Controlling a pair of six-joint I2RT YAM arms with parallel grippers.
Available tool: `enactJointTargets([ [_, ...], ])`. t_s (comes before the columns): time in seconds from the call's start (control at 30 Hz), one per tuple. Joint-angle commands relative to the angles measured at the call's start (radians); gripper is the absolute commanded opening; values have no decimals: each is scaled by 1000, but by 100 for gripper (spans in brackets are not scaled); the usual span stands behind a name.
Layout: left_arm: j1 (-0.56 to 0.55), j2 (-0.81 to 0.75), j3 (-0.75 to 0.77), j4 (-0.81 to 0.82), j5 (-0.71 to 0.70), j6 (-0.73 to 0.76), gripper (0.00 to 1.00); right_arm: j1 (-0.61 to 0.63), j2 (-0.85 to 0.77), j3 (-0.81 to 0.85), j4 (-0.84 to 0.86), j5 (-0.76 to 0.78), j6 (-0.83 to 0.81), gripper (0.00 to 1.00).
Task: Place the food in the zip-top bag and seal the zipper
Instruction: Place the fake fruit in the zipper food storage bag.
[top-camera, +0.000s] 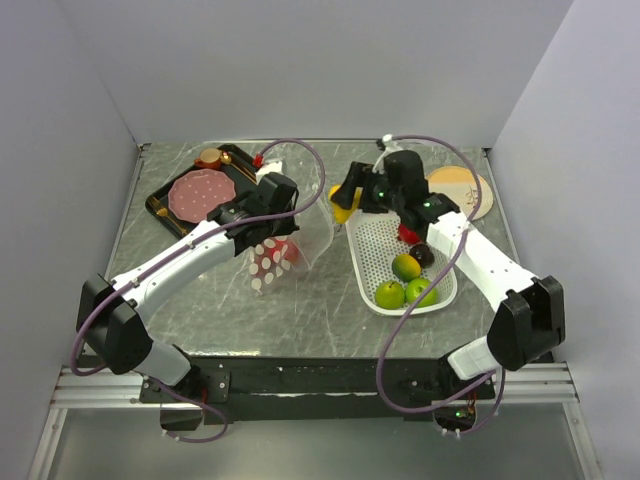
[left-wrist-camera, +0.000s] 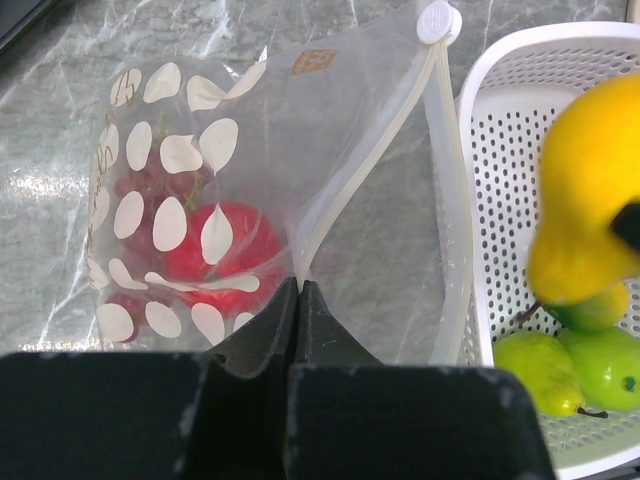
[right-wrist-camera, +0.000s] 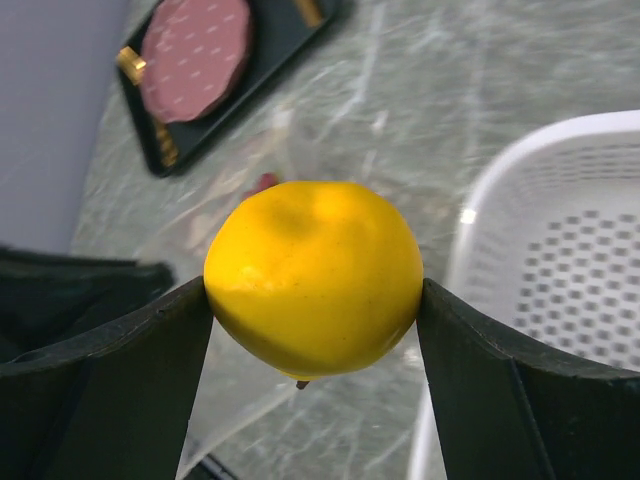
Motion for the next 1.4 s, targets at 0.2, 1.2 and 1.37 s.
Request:
enactJointTargets([
  [0.2, 7, -17, 14, 17, 4, -14, 1, 119, 21, -13, 134, -27, 83, 33],
  [1.2, 7, -89, 26, 16, 3, -22, 1, 194, 78, -14, 111, -9, 77, 84],
  [1.37, 7, -90, 28, 6, 3, -23, 1, 191, 32, -8, 93, 53, 57, 97],
])
